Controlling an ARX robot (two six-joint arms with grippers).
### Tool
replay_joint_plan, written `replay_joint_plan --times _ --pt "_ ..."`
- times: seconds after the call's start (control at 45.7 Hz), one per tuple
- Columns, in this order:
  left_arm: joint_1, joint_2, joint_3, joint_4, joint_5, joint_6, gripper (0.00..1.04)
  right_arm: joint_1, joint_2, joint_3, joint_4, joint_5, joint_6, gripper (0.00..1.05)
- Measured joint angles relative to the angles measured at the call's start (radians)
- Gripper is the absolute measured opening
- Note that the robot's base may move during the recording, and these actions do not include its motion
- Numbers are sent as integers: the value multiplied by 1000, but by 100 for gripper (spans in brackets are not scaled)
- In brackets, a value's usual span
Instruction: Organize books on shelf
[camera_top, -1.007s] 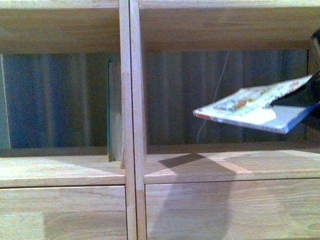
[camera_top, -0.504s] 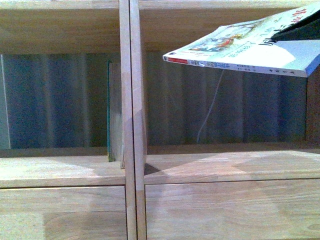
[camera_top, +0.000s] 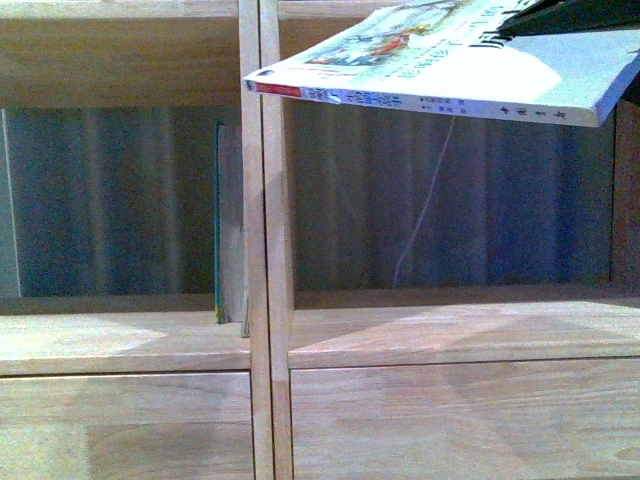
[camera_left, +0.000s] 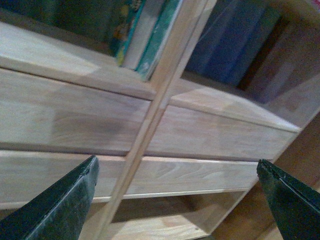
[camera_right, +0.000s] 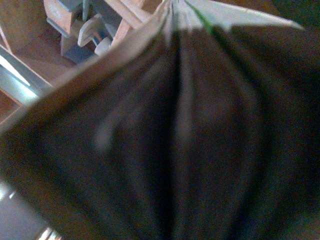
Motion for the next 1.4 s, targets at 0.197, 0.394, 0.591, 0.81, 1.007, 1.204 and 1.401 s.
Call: replay_joint_plan --times 0.197,0.394,0.591,0.81,1.007,1.204,1.401 --pt "17 191 113 344 171 -306 97 76 -19 -18 -7 13 -26 7" --pt "-26 323 186 584 99 -555 97 153 -22 -30 -7 53 -37 7" --pt "-107 376 218 650 37 -623 97 193 -29 -37 -7 75 -36 7" --pt "-197 455 240 713 -40 -650 97 256 -69 -62 -10 91 -30 7" --pt "-229 481 264 745 -68 -663 97 314 -109 -86 -23 104 -28 7" --pt "-267 497 278 759 -103 -672 97 385 -136 -109 -39 119 -29 7" --pt "-302 497 278 757 -131 -673 97 434 -137 -127 -46 156 -29 7"
